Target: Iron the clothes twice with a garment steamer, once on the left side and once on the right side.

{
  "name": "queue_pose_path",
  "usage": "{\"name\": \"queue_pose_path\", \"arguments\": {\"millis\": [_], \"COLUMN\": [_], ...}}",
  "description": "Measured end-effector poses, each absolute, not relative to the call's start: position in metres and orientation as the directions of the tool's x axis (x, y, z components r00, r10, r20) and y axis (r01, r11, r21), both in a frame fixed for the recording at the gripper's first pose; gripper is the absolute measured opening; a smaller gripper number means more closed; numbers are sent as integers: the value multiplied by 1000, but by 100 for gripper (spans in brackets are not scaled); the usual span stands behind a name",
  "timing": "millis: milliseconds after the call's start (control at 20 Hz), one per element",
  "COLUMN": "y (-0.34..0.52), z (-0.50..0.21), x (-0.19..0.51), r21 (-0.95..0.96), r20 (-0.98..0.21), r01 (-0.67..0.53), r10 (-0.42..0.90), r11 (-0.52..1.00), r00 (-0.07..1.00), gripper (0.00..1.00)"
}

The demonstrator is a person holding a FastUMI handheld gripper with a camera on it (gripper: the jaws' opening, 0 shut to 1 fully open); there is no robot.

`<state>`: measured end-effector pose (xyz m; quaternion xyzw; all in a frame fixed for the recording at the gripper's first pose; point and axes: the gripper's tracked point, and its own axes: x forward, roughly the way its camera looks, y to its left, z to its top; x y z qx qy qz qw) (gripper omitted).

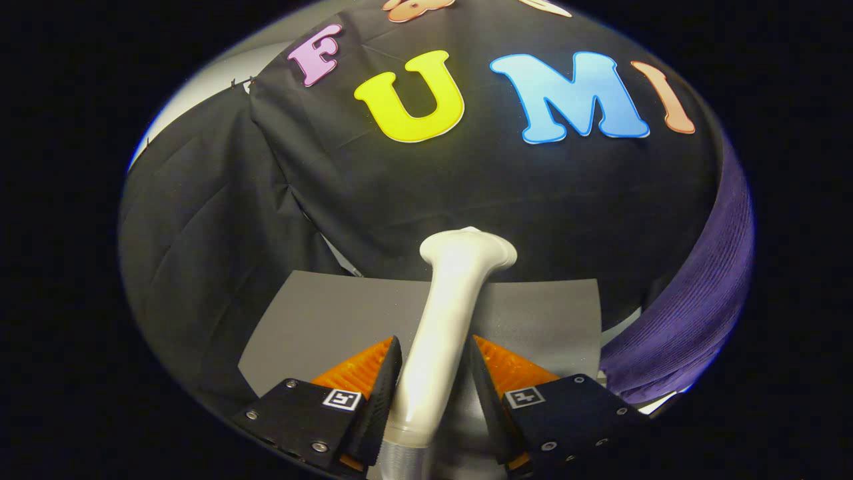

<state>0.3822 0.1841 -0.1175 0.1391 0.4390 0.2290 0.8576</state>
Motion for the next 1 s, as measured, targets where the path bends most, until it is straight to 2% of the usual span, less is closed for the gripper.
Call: {"name": "queue_pose_path", "arguments": {"millis": [250,400,700,1000], "y": [189,198,179,147], "z": [-123,-108,-62,-8], "x": [376,369,352,288], "r21": [540,641,611,579], "r20": [-686,-627,-545,-419], "r01": [-209,-160,-188,-260], "r10": [571,632,581,555], "r11": [815,751,769,773], "r00": [452,455,605,718], "gripper": [51,33,33,32]}}
